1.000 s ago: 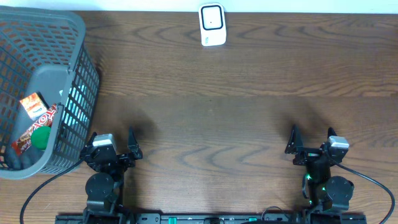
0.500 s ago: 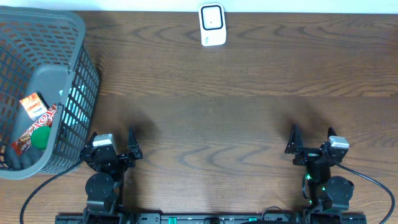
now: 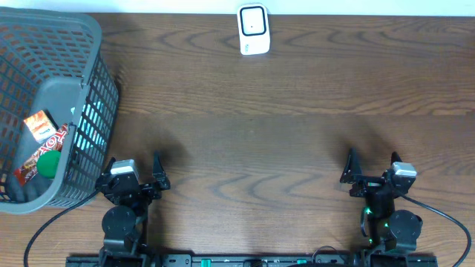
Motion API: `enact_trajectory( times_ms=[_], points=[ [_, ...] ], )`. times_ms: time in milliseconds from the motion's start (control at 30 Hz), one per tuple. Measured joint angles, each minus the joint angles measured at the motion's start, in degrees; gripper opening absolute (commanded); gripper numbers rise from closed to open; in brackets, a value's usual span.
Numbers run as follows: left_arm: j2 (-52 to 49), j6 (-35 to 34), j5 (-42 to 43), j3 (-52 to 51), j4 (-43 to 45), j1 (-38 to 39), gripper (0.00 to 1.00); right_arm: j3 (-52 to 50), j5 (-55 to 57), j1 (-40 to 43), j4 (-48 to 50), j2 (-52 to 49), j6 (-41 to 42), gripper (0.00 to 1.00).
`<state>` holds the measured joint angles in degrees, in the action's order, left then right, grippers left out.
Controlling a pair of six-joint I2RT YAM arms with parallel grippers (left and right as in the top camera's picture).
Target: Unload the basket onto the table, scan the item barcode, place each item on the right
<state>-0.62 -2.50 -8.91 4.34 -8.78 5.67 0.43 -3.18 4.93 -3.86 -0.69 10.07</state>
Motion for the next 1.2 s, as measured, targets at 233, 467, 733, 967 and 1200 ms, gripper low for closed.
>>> enact_trajectory(
  times_ms=[233, 467, 733, 967, 1200],
  points=[
    [-0.02, 0.00, 0.00, 0.00, 0.00, 0.00, 0.98, 0.00, 0.00, 0.00, 0.00, 0.00, 0.00, 0.99],
    [-0.02, 0.00, 1.38, -0.15, 0.55, 0.00, 0.98, 0.00, 0.00, 0.00, 0.00, 0.00, 0.00, 0.99],
    [-0.02, -0.22, 5.57, 1.11, -3.26, 0.00, 0.98, 0.00, 0.00, 0.00, 0.00, 0.00, 0.00, 0.99],
    [-0.50, -0.63, 6.03, 7.89, -10.08, 0.00, 0.98, 0.00, 0.00, 0.00, 0.02, 0.00, 0.00, 0.99],
    [-5.86, -2.01, 6.12, 14.86, -15.63, 0.00, 0.98, 0.00, 0.02, 0.00, 0.00, 0.00, 0.00, 0.99]
  ],
)
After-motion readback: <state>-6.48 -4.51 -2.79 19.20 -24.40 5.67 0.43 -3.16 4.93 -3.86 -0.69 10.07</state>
